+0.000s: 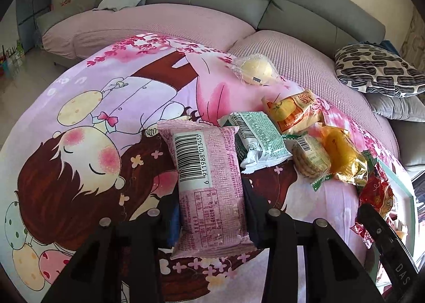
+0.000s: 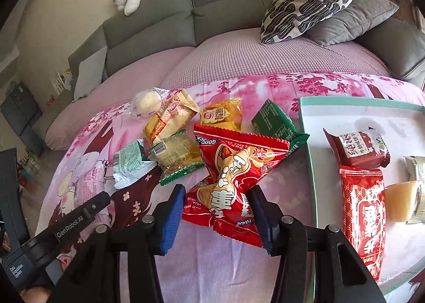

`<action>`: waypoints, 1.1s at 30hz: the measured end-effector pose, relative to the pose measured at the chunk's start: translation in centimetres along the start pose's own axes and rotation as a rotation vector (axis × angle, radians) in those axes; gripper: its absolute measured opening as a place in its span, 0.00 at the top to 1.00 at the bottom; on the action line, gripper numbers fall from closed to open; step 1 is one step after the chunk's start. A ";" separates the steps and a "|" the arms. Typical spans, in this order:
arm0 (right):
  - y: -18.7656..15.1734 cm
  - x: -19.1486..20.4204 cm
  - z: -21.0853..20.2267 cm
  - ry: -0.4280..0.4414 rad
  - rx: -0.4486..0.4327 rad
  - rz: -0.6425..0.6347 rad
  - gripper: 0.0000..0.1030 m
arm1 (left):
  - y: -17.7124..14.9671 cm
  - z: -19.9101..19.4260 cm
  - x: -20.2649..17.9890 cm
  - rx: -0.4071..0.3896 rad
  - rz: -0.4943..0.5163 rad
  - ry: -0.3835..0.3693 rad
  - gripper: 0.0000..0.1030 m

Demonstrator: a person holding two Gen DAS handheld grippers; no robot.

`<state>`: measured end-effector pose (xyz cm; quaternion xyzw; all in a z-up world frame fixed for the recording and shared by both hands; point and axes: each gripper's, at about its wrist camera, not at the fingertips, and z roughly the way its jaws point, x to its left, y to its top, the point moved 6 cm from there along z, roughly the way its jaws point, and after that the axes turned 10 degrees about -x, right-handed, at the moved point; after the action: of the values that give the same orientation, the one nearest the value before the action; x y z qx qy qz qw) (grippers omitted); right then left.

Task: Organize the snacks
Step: 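Grasp the pink barcode bread packet with the left tool while the right tool grasps the red chip bag, then carry the pink packet with the left tool while the right tool carries the red bag over the tray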

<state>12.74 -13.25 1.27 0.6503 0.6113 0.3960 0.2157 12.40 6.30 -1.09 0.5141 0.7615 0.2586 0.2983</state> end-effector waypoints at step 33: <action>5.5 -16.5 -8.8 -0.294 -0.230 0.191 0.49 | 1.1 -4.5 -22.3 -0.095 0.316 -0.370 0.60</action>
<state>10.37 -31.86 6.58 0.7273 0.4596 0.3828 0.3366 16.40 -14.64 6.93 0.6507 0.5911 0.2389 0.4124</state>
